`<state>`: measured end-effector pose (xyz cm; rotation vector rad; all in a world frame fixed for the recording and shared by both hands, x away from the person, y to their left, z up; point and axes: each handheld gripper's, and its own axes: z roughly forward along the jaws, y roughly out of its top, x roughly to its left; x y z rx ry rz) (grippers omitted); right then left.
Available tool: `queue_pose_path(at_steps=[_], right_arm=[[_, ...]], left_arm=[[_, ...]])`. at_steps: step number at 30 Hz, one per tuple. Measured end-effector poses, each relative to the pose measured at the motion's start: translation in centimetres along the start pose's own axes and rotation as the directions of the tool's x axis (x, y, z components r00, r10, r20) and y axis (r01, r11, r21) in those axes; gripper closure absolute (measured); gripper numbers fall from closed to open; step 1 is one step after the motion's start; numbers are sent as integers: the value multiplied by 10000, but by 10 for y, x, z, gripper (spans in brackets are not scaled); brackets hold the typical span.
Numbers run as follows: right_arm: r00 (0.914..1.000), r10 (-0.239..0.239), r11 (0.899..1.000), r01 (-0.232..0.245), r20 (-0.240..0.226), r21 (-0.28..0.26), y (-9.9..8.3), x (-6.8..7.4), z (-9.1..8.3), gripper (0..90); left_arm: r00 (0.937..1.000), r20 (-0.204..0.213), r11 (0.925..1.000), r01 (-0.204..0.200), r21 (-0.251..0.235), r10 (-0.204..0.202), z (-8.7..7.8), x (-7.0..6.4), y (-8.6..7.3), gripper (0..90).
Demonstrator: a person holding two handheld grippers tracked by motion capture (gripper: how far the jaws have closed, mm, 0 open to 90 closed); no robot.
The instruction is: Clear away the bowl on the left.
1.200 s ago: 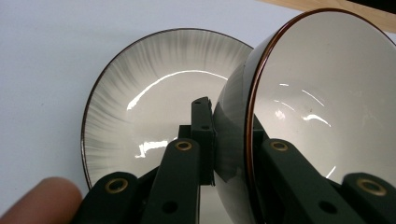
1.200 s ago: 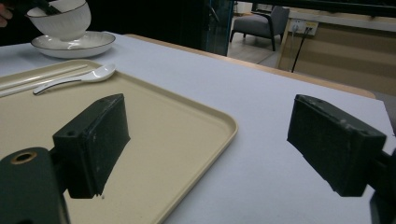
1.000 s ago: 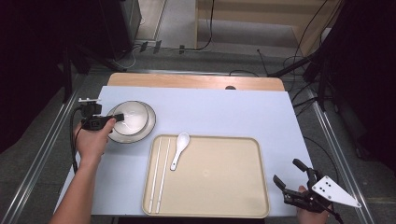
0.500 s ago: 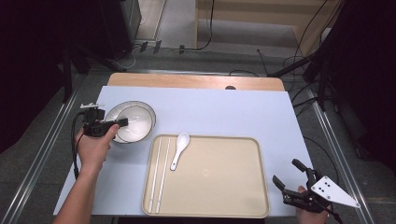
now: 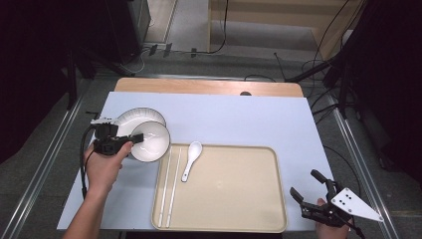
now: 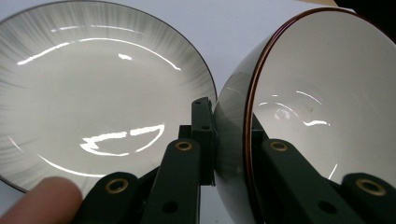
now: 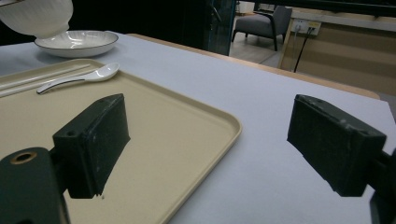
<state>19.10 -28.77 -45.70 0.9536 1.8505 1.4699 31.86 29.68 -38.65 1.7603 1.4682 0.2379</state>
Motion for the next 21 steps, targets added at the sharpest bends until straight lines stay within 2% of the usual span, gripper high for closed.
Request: queue_pose_path(at_steps=[11, 21], right_arm=[[10000, 62, 10000, -62, -2, -10, 0, 0, 0, 130], [10000, 33, 10000, -33, -34, -6, 1, 1, 0, 130]], left_arm=[[9981, 359, 9985, -516, 160, 510, -1, -26, -17, 824], [9894, 971, 9932, -1117, 334, 1080, -1, -58, -30, 825]])
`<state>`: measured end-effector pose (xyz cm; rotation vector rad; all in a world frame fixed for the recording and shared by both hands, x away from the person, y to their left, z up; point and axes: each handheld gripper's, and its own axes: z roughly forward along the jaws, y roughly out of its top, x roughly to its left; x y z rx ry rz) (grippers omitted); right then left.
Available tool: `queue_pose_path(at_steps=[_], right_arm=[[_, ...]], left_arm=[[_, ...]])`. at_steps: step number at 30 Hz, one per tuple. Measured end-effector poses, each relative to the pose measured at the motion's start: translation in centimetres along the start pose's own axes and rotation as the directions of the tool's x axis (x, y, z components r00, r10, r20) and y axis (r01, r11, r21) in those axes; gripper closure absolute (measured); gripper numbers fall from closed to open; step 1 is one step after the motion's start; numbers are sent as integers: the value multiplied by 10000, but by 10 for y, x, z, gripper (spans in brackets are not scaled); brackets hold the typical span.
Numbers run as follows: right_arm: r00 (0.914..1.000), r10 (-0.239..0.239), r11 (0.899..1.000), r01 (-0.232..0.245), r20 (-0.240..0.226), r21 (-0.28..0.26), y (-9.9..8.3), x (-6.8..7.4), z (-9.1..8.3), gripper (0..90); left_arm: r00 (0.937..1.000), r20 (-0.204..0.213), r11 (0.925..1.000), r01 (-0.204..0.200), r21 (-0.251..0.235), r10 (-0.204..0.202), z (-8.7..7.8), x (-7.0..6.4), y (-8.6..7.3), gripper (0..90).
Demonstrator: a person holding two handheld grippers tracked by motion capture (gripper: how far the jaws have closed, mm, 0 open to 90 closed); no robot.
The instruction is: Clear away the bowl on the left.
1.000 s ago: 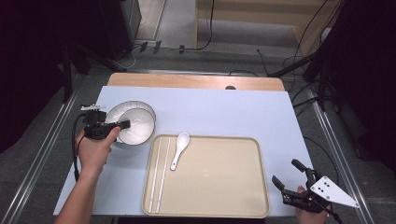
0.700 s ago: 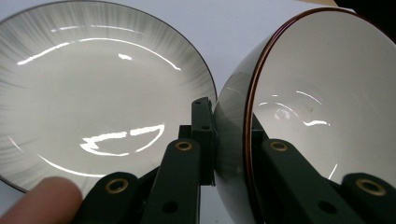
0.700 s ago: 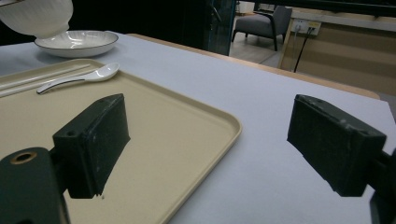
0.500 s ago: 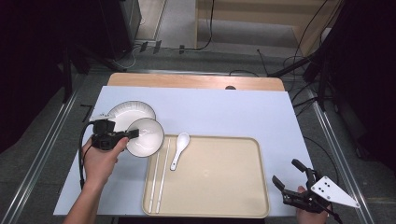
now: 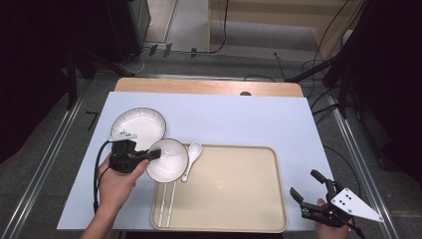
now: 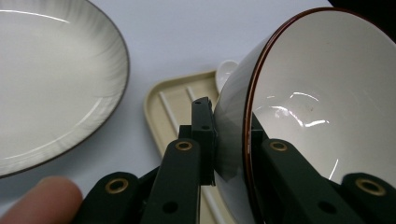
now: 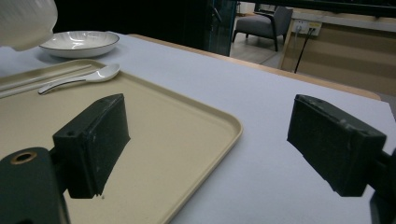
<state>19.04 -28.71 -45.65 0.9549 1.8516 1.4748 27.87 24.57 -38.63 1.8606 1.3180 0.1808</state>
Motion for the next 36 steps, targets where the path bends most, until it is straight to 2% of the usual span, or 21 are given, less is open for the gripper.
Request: queue_pose_path(at_steps=[6, 10, 20, 28, 36], right_arm=[[10000, 13, 10000, -13, -3, -13, 0, 0, 0, 131], [10000, -10, 10000, 10, -20, -15, 0, 0, 0, 130], [10000, -4, 10000, 3, -21, -31, 0, 0, 0, 130], [10000, -2, 10000, 2, -21, -2, 0, 0, 0, 130], [10000, -27, 10000, 27, -32, -14, 0, 0, 0, 130]], left_arm=[[9982, 424, 9985, -436, 333, 421, 8, -24, -10, 825], [9963, 743, 9979, -472, 442, 438, 13, -33, -17, 825], [9924, 1007, 9944, -785, 705, 712, 15, -53, -31, 825], [9907, 1102, 9884, -933, 1199, 801, 22, -62, -48, 824], [9903, 1092, 9817, -1030, 1603, 861, 25, -64, -59, 824]])
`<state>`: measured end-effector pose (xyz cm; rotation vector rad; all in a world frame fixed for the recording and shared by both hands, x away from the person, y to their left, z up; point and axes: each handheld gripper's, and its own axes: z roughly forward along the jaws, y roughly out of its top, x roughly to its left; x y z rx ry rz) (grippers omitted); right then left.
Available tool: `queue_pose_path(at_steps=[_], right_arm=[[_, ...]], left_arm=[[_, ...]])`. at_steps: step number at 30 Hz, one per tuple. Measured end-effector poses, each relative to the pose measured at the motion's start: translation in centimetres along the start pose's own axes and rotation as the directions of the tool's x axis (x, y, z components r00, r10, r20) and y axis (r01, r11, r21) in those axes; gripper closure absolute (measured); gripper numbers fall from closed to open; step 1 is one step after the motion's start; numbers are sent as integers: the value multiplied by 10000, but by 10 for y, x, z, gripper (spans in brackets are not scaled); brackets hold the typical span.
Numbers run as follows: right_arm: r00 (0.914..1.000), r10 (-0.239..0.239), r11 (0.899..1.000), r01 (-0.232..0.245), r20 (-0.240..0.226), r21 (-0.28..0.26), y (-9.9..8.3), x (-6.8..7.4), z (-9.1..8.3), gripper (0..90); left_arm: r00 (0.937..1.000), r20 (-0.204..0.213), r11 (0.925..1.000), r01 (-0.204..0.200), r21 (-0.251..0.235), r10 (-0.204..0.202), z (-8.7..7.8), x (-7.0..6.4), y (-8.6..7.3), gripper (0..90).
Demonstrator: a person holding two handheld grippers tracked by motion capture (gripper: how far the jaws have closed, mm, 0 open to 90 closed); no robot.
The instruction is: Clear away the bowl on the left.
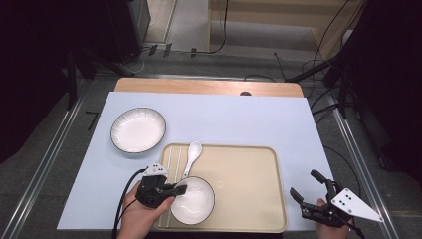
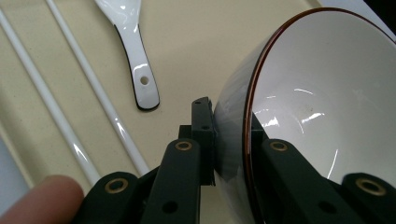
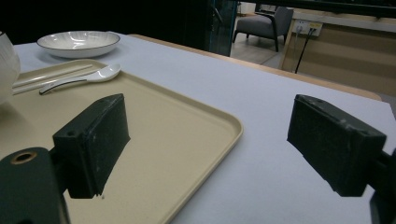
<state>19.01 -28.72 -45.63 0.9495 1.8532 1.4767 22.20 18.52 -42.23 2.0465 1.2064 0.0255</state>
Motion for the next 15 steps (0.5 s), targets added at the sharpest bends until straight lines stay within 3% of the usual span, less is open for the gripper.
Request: queue_pose_path(at_steps=[15], right_arm=[[10000, 17, 10000, -17, 11, 33, -1, 0, 1, 131]], left_arm=[[9997, -224, 9991, 23, 417, -14, 9, 3, -10, 807]])
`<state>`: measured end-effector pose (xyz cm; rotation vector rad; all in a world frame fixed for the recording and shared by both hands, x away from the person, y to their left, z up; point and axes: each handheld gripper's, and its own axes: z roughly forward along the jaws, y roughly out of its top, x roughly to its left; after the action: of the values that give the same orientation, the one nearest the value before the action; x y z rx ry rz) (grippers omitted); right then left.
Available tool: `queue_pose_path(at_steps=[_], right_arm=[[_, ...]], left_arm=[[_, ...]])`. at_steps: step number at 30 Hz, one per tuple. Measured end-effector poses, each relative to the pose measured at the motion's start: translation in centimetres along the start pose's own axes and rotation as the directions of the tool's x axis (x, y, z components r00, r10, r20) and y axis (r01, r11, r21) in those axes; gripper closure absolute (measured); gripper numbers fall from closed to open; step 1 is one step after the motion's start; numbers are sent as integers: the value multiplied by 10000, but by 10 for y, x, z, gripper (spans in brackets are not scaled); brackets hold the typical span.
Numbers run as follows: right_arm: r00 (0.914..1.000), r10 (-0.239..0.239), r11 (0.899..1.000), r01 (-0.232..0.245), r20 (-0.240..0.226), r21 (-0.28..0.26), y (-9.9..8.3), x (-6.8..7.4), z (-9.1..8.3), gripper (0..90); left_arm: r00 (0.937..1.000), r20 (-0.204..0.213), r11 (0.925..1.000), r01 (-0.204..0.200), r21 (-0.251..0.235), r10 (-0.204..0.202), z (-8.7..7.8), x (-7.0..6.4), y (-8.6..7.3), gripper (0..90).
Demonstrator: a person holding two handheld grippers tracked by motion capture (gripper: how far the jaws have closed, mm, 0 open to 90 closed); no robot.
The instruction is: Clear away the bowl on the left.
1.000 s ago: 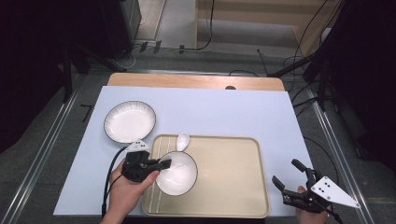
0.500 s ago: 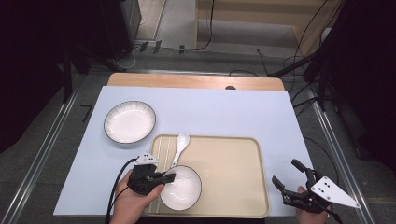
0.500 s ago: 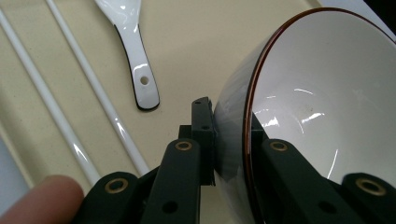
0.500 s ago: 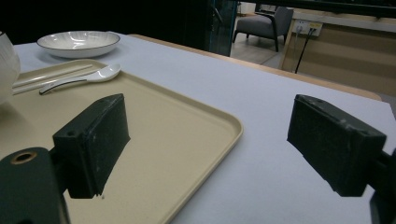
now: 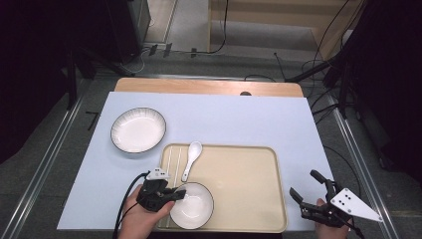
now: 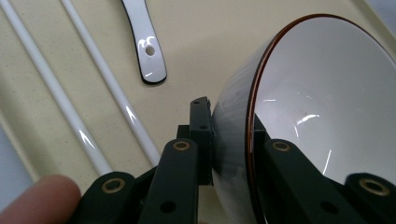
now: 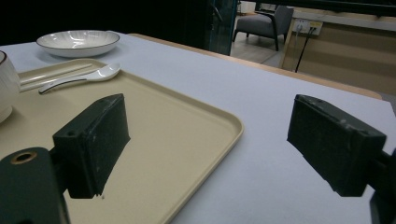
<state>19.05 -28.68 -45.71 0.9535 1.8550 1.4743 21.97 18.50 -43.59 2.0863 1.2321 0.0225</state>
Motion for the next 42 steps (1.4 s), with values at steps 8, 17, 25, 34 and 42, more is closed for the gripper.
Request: queue_pose_path(at_steps=[8, 17, 25, 34, 42], right_arm=[[10000, 49, 10000, -49, 1, 34, -1, 0, -1, 130], [10000, 85, 9999, -85, 26, 64, -3, -1, -2, 131], [9999, 130, 9999, -130, 20, 91, -4, -1, -1, 131], [9999, 170, 9997, -170, -5, 159, -5, 0, 1, 131], [9999, 166, 9997, -166, 13, 171, -5, 0, 1, 131]], left_arm=[[10000, 71, 10000, -25, -56, 26, 3, 1, 2, 750], [9952, 971, 9990, -100, -440, 142, -4, 5, 7, 481], [9893, 1343, 9907, -400, -1303, 576, -14, 8, 8, 213], [9928, 888, 9723, -588, -2261, 806, -29, 19, 7, 0], [9968, 443, 9637, -529, -2618, 668, -40, 30, 4, 0]])
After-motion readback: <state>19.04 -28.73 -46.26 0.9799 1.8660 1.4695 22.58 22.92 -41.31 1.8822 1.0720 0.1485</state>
